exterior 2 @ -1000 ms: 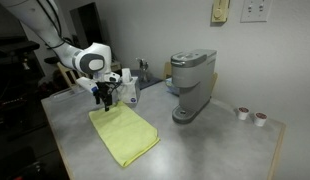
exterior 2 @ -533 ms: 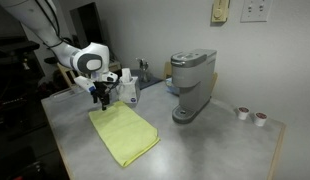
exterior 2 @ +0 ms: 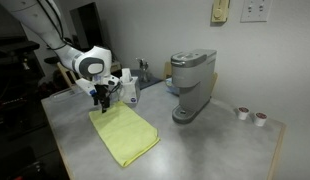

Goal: Fold the towel

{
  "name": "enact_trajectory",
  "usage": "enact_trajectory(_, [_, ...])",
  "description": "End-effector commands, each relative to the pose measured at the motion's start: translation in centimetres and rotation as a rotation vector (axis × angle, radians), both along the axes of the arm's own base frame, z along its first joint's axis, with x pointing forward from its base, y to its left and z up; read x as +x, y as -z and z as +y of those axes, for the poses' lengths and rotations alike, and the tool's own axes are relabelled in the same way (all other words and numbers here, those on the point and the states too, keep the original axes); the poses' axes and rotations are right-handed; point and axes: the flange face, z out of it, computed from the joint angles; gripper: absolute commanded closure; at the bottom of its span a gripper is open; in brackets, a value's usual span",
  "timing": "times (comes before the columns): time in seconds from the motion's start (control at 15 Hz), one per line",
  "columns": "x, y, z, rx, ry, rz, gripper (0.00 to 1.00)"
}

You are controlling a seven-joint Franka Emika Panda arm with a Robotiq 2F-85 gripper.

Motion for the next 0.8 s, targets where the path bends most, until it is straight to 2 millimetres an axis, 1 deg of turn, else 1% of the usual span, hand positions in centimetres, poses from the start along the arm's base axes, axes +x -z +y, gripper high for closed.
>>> enact_trajectory(0.0, [0.52,1.17,-0.44,0.030,0.002,0.008,0.30])
enact_trajectory(0.33, [1.04,0.67,-0.66,0.033,0.006,-0.004,0.67])
enact_trajectory(0.6, [1.05,0.63,-0.76,0.034,0.005,-0.005,0.96])
enact_trajectory(0.67, [1.03,0.66,-0.77,0.034,0.004,-0.005,0.99])
enact_trajectory(0.73, [1.01,0.67,-0.78,0.034,0.003,-0.004,1.00])
